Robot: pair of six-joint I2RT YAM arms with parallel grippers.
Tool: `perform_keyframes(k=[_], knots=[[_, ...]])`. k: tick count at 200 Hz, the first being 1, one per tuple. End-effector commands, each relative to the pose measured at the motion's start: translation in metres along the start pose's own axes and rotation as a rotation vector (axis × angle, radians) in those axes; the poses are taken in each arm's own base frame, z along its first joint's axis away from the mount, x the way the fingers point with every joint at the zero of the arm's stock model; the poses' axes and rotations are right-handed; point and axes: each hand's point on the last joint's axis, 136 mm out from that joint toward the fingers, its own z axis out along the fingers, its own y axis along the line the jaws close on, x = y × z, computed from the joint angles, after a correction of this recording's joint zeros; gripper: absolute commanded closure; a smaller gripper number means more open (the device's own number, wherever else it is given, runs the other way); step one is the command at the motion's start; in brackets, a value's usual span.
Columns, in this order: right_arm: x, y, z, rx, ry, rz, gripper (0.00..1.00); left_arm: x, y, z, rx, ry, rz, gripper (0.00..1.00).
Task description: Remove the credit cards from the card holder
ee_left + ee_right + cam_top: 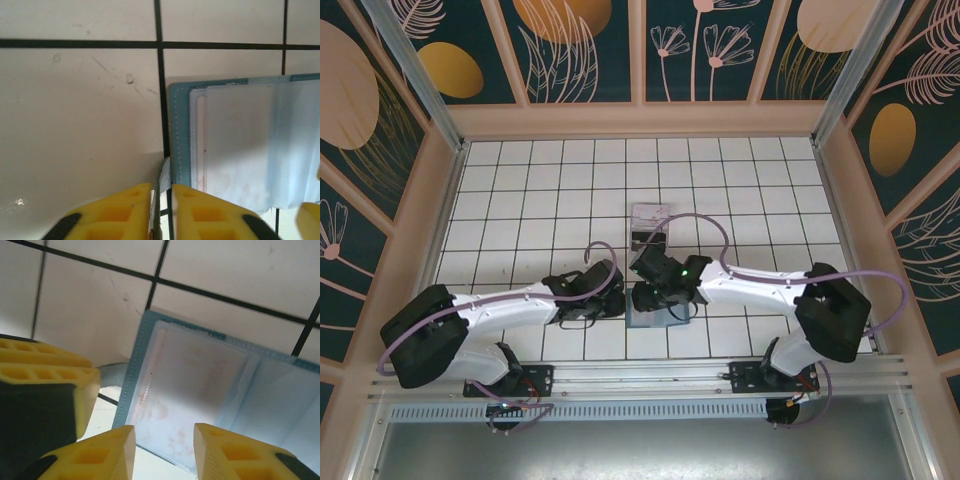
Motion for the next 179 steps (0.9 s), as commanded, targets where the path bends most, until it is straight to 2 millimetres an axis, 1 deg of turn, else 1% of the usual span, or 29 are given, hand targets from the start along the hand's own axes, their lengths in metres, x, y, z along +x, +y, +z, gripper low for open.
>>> perform_keyframes(k=[1,31,58,80,103,122,142,179], knots=[[0.005,-0.007,0.010,0.078,0.014,0.022,0.58,-0.002,0.005,-0.004,0.007,-0.025,-0.028,0.77],[0.006,-0.005,0.021,0.128,0.037,-0.007,0.52,0.001,0.013,-0.007,0.006,-0.041,-0.044,0.78],[0.010,-0.005,0.030,0.166,0.066,-0.019,0.50,0.007,0.018,-0.005,0.021,-0.033,-0.050,0.82],[0.014,-0.008,0.036,0.205,0.091,-0.029,0.47,0.007,0.020,-0.005,0.021,-0.037,-0.052,0.84],[0.019,-0.016,0.040,0.267,0.116,-0.040,0.47,0.009,0.021,-0.003,0.022,-0.034,-0.049,0.86],[0.022,-0.022,0.044,0.310,0.130,-0.050,0.50,0.010,0.023,-0.002,0.011,-0.028,-0.045,0.88],[0.023,-0.023,0.045,0.339,0.133,-0.062,0.54,0.010,0.023,-0.003,0.009,-0.026,-0.039,0.89],[0.019,-0.021,0.042,0.344,0.117,-0.059,0.72,0.010,0.024,-0.003,0.006,-0.026,-0.039,0.90]])
